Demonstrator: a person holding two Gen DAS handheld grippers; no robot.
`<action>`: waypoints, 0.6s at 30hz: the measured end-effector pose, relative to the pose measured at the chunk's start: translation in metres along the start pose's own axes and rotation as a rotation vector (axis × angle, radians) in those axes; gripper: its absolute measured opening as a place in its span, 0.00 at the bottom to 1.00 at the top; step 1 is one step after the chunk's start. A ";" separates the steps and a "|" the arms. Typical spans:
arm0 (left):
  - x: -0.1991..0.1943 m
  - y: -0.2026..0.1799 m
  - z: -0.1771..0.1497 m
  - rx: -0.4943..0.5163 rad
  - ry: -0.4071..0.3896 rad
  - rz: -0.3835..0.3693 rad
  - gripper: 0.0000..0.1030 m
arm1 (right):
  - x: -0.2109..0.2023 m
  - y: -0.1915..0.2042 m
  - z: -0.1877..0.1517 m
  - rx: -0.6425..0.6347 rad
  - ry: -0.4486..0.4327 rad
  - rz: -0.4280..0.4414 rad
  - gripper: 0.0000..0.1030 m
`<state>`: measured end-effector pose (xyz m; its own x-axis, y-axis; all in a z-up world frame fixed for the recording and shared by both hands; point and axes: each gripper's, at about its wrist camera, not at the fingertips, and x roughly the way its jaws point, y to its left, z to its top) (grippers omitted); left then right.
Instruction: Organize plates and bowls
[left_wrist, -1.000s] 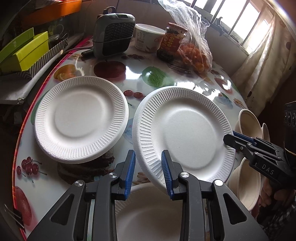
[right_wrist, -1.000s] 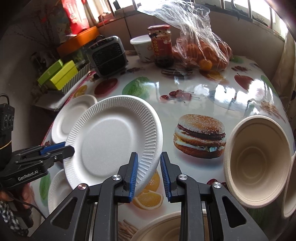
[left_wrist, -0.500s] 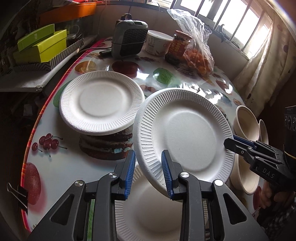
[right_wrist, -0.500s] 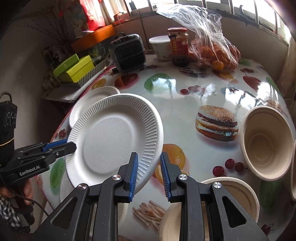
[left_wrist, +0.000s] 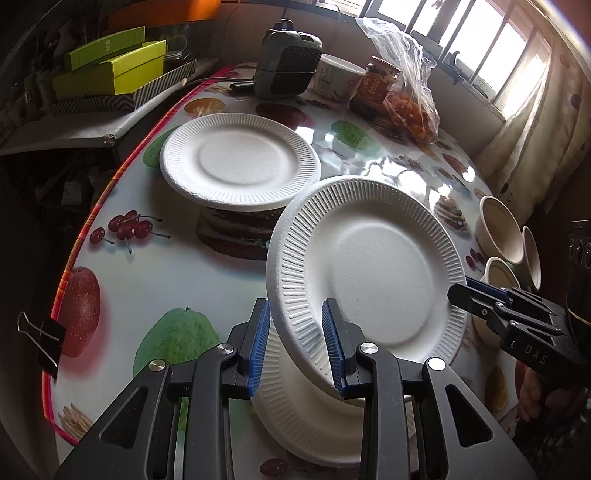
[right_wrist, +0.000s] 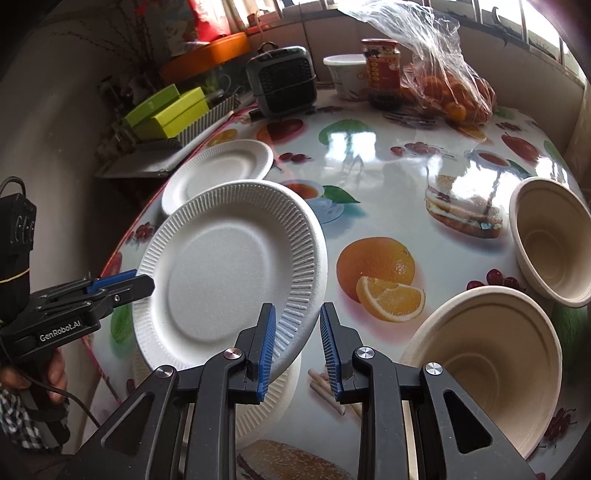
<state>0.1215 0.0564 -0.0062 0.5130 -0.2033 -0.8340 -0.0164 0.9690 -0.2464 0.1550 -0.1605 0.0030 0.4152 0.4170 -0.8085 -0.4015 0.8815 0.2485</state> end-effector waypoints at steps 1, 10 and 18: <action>-0.001 0.001 -0.002 -0.001 -0.002 0.002 0.30 | 0.000 0.002 -0.002 -0.001 0.001 0.001 0.24; -0.008 0.008 -0.020 -0.006 0.000 0.017 0.30 | 0.003 0.014 -0.021 -0.005 0.018 0.012 0.24; -0.007 0.008 -0.036 -0.003 0.020 0.012 0.30 | -0.001 0.018 -0.034 -0.005 0.028 0.008 0.24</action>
<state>0.0872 0.0606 -0.0197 0.4951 -0.1949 -0.8467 -0.0248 0.9709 -0.2380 0.1195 -0.1527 -0.0104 0.3893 0.4176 -0.8210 -0.4087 0.8771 0.2524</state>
